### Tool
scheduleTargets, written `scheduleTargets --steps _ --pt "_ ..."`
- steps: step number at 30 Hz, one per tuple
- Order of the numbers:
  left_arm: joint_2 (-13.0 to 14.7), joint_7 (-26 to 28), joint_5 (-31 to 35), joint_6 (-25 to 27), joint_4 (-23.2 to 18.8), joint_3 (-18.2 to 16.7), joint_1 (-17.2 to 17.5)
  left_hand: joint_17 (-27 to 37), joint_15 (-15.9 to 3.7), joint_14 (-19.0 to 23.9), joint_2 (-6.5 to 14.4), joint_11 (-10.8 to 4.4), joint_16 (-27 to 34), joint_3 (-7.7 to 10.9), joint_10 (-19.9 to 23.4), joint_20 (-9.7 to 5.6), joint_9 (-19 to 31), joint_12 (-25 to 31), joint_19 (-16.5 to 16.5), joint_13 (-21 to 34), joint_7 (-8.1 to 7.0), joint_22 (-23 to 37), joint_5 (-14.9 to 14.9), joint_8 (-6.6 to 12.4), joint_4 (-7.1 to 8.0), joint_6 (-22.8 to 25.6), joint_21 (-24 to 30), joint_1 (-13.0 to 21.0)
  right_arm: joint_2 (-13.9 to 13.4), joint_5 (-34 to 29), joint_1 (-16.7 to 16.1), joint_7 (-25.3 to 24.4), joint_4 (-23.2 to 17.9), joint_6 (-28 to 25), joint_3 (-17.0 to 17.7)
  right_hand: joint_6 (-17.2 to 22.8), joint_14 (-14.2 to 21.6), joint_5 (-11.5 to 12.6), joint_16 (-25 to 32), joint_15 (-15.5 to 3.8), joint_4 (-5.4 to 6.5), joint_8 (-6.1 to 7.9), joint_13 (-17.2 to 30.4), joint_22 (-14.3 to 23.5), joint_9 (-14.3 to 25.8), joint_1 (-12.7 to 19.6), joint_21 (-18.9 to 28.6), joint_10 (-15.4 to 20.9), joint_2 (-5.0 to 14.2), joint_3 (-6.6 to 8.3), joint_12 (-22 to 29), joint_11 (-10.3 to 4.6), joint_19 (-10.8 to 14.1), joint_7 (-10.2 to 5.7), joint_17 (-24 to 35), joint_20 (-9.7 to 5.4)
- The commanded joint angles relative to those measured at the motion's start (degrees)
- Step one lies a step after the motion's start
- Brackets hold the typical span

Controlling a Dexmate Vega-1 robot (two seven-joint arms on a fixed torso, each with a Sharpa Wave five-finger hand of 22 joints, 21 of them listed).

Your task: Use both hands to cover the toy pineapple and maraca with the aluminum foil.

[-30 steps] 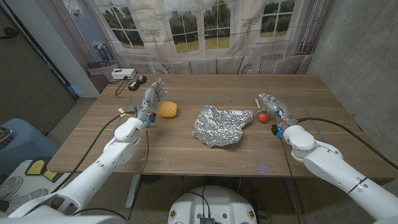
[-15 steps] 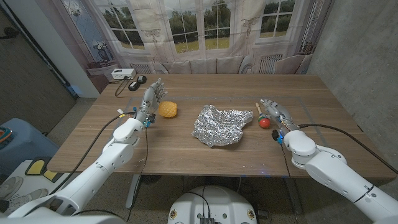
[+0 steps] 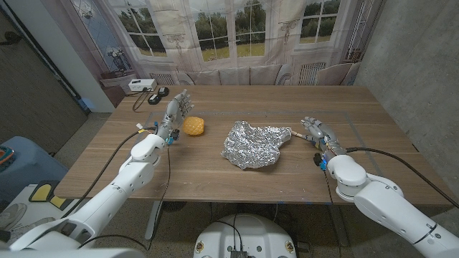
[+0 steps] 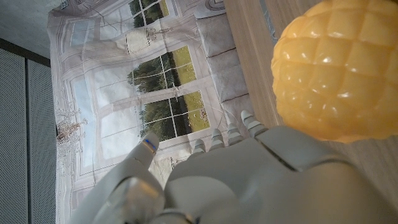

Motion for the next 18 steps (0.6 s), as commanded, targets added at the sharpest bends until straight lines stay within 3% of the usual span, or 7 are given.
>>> scheduleTargets --steps 1,10,18 --pt "-0.7 -1.9 -0.6 -1.2 2.5 0.1 -1.3 0.1 0.04 -0.7 0.0 0.12 0.1 -0.12 -0.5 -0.09 0.0 0.0 -0.3 0.0 0.30 0.2 0.4 0.24 0.09 0.0 -0.1 -0.3 -1.0 4.6 0.1 -2.4 -6.0 -12.3 1.8 2.1 1.6 -0.3 0.8 0.69 0.21 0.69 0.0 0.3 0.1 -0.4 1.0 1.8 -0.53 -0.52 0.6 0.52 3.2 0.96 0.2 -0.95" --pt "-0.3 -1.6 -0.9 -1.7 2.1 -0.6 -0.5 0.1 0.06 -0.6 0.0 0.17 0.1 -0.15 -0.5 -0.07 0.0 0.0 -0.3 -0.1 0.38 0.3 0.5 0.23 0.07 -0.1 -0.1 -0.3 -2.7 10.1 3.8 0.9 -5.6 -18.6 1.1 2.1 1.2 -0.7 0.4 1.53 0.89 0.43 0.0 0.2 0.1 -1.8 0.1 1.9 -1.21 -1.33 0.4 0.94 1.6 1.71 0.3 -0.84" --pt "0.2 -0.9 -1.1 -1.4 1.2 -1.1 0.3 0.0 0.03 -0.7 0.0 0.18 0.1 -0.18 -0.5 -0.07 0.0 -0.1 -0.2 -0.2 0.37 0.3 0.5 0.23 0.04 -0.1 -0.1 -0.3 -4.2 12.8 6.5 3.3 -4.4 -20.2 -0.3 4.0 2.7 -1.0 0.8 1.92 1.38 0.86 0.1 0.2 0.1 -2.8 0.1 3.5 -1.09 -1.61 0.8 1.70 2.4 2.79 0.3 -1.38"
